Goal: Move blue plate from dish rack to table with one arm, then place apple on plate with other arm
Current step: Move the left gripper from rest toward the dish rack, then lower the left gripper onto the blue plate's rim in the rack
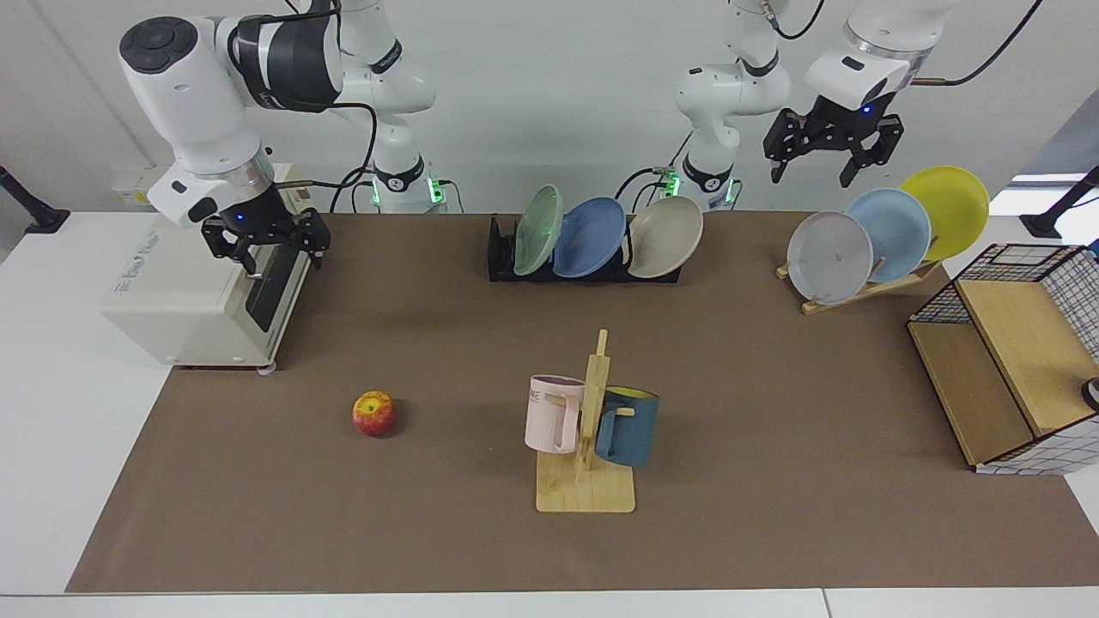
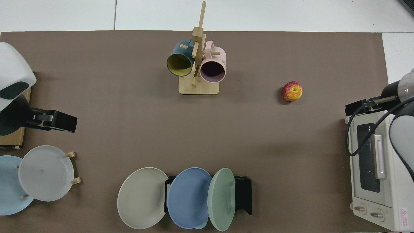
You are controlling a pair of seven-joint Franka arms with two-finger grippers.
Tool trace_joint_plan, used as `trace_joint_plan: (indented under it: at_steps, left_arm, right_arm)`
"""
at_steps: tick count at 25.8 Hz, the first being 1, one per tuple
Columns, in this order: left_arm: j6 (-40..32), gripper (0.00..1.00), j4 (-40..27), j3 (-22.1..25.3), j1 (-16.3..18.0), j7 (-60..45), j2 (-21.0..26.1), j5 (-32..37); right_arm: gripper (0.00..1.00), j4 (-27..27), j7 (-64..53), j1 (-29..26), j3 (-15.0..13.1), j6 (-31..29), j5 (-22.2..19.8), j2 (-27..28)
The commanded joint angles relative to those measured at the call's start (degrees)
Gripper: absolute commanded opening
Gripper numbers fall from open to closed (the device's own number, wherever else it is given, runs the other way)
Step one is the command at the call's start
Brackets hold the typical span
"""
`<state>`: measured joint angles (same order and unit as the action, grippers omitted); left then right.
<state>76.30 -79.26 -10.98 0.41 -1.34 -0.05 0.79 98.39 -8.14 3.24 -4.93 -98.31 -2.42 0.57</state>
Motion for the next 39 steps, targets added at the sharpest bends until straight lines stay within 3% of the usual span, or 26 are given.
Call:
trace_joint_plan:
  at_steps: [1, 24, 30, 34, 39]
  left_arm:
    - [0.16, 1.0, -3.71, 1.22, -0.85, 0.63, -2.85, -0.08]
    - [0.43, 1.0, -4.85, 0.17, -1.55, -0.33, -3.82, -0.17]
    - [0.87, 1.0, -10.99, 0.17, -1.11, 0.19, -7.68, -3.76]
    - [4.9, 1.0, -16.97, 0.08, -0.94, 0.19, -11.2, -7.11]
    - [9.21, 1.0, -24.62, -2.99, -0.59, 0.28, -14.28, -9.13]
  right_arm:
    - [1.0, 1.01, 0.94, -0.42, 0.45, -1.36, -0.92, -0.48]
    - [1.0, 1.01, 0.94, -0.42, 0.45, -1.36, -0.92, -0.48]
    - [1.0, 1.01, 0.94, -0.42, 0.45, -1.36, -0.92, -0.48]
    - [1.0, 1.01, 0.94, -0.42, 0.45, -1.36, -0.92, -0.48]
    - [1.0, 1.01, 0.94, -0.42, 0.54, -1.36, -0.92, -0.48]
